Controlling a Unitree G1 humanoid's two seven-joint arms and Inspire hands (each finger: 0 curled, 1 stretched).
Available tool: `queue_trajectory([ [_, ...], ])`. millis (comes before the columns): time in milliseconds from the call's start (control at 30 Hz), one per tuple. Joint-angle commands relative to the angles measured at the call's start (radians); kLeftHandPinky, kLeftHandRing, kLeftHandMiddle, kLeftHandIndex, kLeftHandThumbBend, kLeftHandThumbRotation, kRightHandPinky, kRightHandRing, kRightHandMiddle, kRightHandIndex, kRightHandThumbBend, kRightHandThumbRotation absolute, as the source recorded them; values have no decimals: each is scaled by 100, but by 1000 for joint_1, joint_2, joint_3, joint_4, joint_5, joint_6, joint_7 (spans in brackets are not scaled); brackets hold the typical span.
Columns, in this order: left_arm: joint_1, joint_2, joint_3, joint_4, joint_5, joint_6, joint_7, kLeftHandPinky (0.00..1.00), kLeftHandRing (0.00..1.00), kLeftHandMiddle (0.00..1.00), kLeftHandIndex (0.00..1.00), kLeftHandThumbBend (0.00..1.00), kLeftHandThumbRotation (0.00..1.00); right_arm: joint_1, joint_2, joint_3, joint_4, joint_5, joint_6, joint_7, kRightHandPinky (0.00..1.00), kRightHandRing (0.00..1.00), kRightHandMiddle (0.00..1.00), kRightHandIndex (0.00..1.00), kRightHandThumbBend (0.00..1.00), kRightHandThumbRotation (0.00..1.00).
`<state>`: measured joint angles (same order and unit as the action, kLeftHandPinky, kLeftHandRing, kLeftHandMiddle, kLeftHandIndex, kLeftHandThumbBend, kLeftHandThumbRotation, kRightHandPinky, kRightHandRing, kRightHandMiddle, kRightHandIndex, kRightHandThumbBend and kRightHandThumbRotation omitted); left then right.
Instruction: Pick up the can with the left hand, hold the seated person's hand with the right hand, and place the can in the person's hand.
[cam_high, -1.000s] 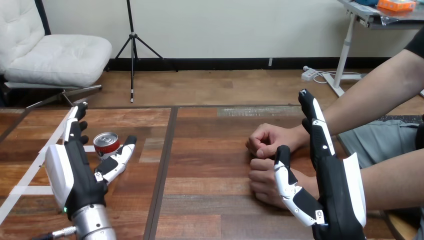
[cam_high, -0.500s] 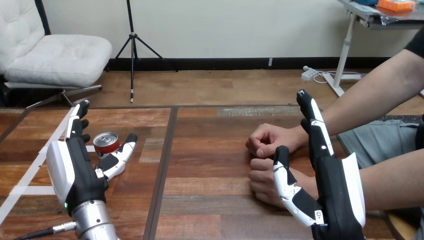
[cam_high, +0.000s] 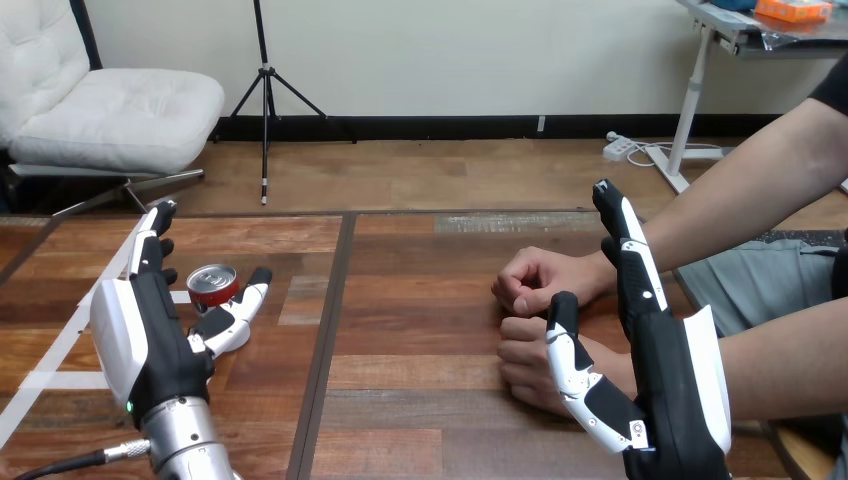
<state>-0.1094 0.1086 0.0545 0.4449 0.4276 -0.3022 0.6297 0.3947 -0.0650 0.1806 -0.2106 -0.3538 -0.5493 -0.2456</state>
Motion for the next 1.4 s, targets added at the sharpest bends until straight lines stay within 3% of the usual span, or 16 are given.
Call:
queue_trajectory([
  [0,-75,19,-11,9,11,-1,8,73,83,87,85,74,0,-44,12,-14,-11,9,-15,1,100,100,98,97,0,0],
  [1133,-114,28,-20,57,25,12,10,75,85,88,86,74,0,-43,12,-21,-23,18,-3,24,100,100,97,96,0,0],
  [1367,-151,36,-23,111,28,24,12,75,84,88,86,74,0,-48,10,-26,-14,14,-13,25,100,100,97,96,0,0],
])
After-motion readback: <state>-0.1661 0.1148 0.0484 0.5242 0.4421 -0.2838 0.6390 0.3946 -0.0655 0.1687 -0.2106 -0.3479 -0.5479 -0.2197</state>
